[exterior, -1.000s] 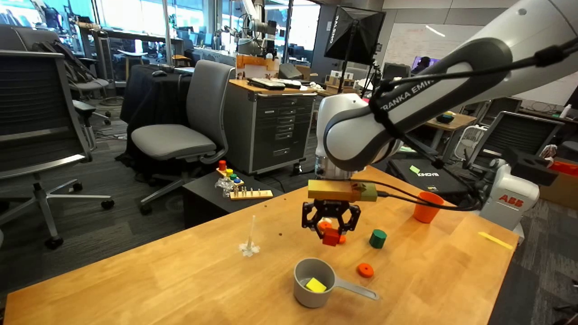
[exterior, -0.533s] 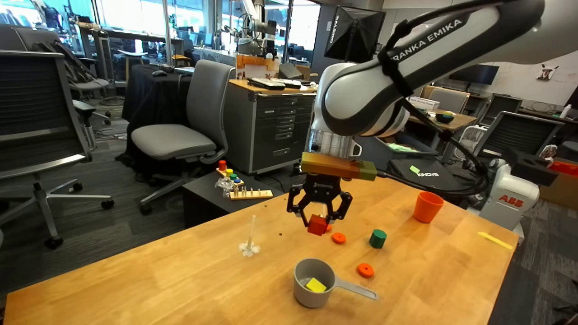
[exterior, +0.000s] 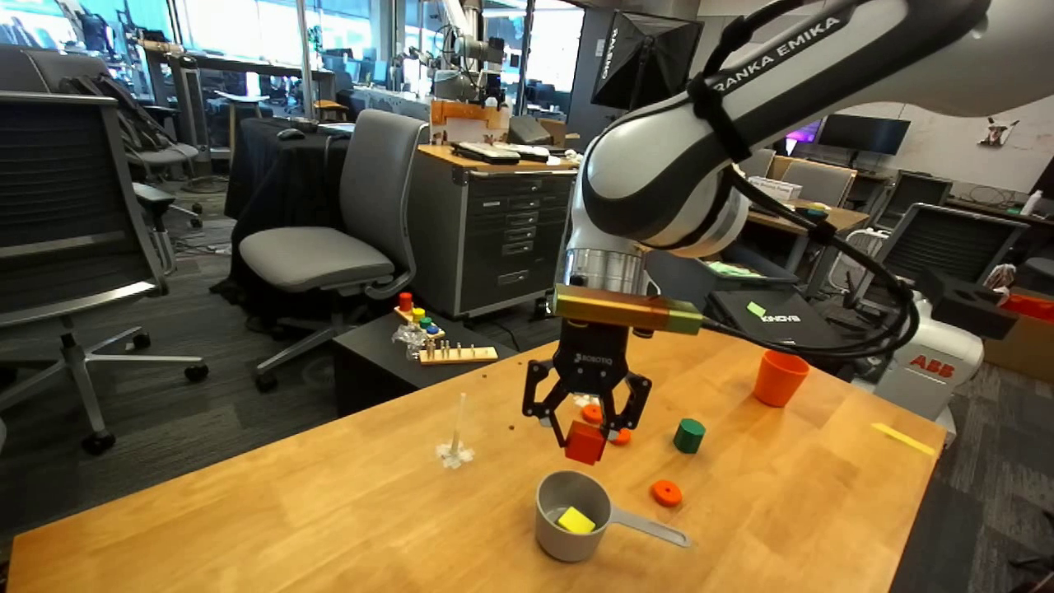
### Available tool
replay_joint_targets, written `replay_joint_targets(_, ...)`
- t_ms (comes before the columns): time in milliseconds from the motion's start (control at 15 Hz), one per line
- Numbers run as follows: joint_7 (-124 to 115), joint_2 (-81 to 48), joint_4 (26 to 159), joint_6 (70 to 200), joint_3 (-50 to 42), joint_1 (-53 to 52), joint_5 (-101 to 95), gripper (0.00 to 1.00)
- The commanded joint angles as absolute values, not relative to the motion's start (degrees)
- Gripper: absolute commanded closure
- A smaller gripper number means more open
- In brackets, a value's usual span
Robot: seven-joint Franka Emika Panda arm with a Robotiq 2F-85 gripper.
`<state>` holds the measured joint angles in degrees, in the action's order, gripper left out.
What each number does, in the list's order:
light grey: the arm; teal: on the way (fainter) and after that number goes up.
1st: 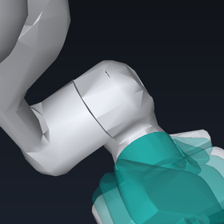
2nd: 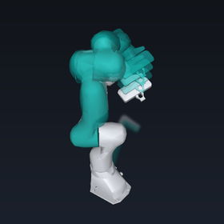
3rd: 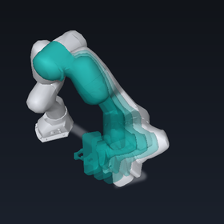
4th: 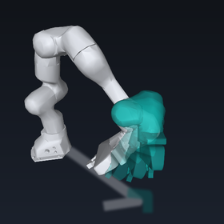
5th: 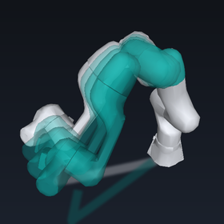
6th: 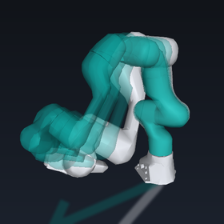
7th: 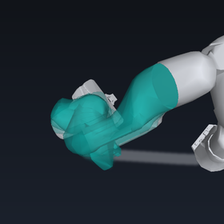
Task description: Move the orange cup to the right, place the orange, yellow and green blocks in the grey measuring cup
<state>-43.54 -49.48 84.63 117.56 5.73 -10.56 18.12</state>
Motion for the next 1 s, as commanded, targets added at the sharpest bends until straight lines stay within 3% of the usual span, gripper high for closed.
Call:
replay_joint_targets(0,-41.7,-48.7,86.0,115.4,6.3,-9.4,20.6,0.82)
replay_joint_targets(133,-41.6,-49.0,86.4,115.1,6.1,-9.3,20.7,0.82)
replay_joint_targets(200,-41.8,-49.0,86.8,115.4,5.9,-9.5,20.5,0.67)
replay_joint_targets(267,-41.9,-49.0,87.2,115.7,5.7,-9.7,20.1,0.32)
replay_joint_targets(400,-41.9,-48.9,87.8,116.3,5.2,-10.2,19.4,0.25)
replay_joint_targets(600,-42.5,-48.2,88.5,117.2,4.2,-10.9,18.0,0.02)
replay_joint_targets(933,-45.3,-46.2,90.5,122.4,-1.7,-12.9,10.5,0.00)
